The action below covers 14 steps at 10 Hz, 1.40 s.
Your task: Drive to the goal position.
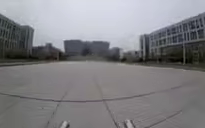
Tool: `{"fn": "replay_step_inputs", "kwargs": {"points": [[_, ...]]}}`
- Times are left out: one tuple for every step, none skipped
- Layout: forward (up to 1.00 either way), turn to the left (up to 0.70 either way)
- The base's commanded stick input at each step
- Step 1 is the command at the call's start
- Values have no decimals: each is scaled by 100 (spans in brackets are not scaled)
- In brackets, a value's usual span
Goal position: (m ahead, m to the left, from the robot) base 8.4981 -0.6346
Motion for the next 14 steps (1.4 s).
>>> {"fn": "replay_step_inputs", "kwargs": {"points": [[0,0],[0,0],[0,0],[0,0],[0,0],[0,0],[0,0],[100,0],[100,0],[100,0],[100,0],[100,0],[100,0],[100,-25]]}}
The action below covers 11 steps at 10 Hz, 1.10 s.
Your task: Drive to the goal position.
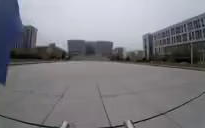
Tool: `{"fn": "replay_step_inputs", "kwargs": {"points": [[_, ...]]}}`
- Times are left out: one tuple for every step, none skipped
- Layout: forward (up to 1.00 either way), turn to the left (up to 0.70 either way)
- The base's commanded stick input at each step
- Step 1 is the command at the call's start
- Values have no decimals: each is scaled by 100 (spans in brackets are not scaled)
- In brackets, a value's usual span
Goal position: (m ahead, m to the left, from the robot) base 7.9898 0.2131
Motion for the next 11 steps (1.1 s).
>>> {"fn": "replay_step_inputs", "kwargs": {"points": [[100,-40],[100,-40],[100,-36],[100,0],[100,0],[100,-30],[100,-38],[100,-21],[100,0],[100,0],[100,0]]}}
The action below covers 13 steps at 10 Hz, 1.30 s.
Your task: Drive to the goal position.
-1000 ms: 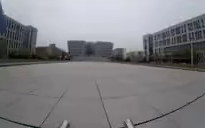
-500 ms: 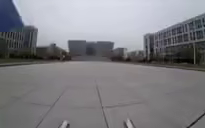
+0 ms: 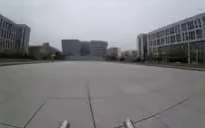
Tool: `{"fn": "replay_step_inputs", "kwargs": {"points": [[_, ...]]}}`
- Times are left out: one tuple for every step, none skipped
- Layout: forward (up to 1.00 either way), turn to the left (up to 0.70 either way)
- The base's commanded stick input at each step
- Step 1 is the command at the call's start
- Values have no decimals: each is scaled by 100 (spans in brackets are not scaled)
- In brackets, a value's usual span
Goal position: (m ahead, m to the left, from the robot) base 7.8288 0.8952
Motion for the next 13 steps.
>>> {"fn": "replay_step_inputs", "kwargs": {"points": [[100,0],[100,0],[100,0],[100,-7],[100,-28],[100,-34],[100,-12],[100,0],[100,0],[100,0],[100,0],[100,0],[100,0]]}}
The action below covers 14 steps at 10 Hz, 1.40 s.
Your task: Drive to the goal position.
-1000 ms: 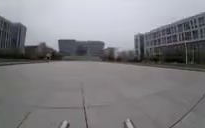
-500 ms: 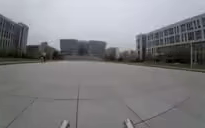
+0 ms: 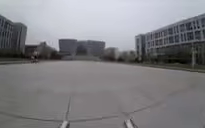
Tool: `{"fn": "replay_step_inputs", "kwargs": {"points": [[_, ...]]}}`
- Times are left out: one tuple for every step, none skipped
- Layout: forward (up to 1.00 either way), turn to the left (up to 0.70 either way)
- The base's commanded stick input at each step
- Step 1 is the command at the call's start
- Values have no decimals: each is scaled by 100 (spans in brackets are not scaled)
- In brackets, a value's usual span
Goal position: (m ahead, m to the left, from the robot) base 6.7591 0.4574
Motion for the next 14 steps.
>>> {"fn": "replay_step_inputs", "kwargs": {"points": [[100,0],[100,0],[100,0],[100,0],[100,0],[100,0],[100,0],[100,0],[100,0],[100,0],[100,0],[100,0],[100,0],[100,0]]}}
